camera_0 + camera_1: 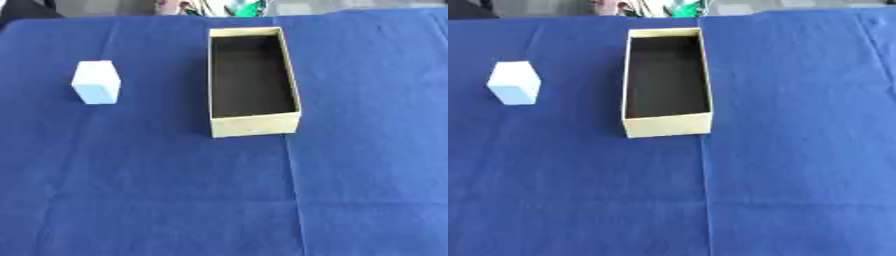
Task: Pick up objects on the table and place them in the box.
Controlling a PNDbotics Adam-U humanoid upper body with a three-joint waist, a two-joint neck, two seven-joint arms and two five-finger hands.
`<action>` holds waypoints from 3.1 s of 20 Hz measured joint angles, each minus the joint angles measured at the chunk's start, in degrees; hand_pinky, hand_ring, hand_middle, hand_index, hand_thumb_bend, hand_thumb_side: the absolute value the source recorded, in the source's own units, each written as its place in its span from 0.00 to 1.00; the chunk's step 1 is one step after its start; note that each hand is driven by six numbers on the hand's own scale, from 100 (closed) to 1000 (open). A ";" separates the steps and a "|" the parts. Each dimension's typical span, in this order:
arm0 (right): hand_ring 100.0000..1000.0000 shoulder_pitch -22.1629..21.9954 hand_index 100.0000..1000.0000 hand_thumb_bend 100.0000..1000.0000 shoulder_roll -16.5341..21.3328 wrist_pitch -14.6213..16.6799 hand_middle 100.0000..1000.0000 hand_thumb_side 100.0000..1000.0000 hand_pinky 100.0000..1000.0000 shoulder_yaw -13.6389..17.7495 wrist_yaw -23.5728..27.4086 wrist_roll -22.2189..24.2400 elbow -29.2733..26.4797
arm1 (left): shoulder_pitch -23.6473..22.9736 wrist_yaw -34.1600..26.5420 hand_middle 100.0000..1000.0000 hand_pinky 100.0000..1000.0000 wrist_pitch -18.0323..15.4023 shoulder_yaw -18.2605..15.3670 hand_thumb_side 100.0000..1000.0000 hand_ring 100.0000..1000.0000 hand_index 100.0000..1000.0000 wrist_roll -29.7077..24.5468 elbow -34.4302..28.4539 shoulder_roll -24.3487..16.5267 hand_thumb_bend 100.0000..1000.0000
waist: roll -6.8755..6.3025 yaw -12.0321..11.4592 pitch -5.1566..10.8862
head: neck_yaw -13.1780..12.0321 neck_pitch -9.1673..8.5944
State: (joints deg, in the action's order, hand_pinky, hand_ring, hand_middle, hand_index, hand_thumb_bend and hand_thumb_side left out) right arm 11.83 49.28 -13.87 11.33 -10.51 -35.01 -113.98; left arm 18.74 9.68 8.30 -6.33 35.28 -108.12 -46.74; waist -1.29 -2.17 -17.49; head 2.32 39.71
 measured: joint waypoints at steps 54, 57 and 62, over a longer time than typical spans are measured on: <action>0.77 2.58 0.78 0.00 -2.18 3.95 0.72 0.94 0.67 -3.26 2.28 0.65 0.00 | 45.46 38.76 0.88 0.81 -26.87 20.55 0.78 0.90 0.98 -70.51 40.29 10.95 0.71 | -0.34 0.76 -0.15 | -0.99 -1.00; 0.76 2.80 0.77 0.00 -2.18 4.08 0.71 0.93 0.67 -3.30 2.36 0.79 0.00 | 45.58 39.35 0.88 0.84 -27.84 20.95 0.67 0.92 1.00 -74.71 41.24 11.50 0.81 | -0.34 0.84 -0.15 | -1.08 -1.01; 0.76 2.85 0.77 0.00 -2.18 4.11 0.71 0.93 0.67 -3.62 2.53 0.82 0.00 | 45.87 38.13 0.89 0.87 -26.25 20.95 0.48 0.94 1.00 -80.83 42.95 11.50 0.81 | -0.34 0.85 -0.15 | -1.08 -1.08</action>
State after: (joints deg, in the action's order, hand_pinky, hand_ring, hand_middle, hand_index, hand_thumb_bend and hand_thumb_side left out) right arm 14.68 47.10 -9.76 7.71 -7.98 -34.20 -113.97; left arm 64.62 47.82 -17.95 14.62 -45.56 -65.17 -35.24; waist -1.62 -1.31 -17.64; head 1.24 38.63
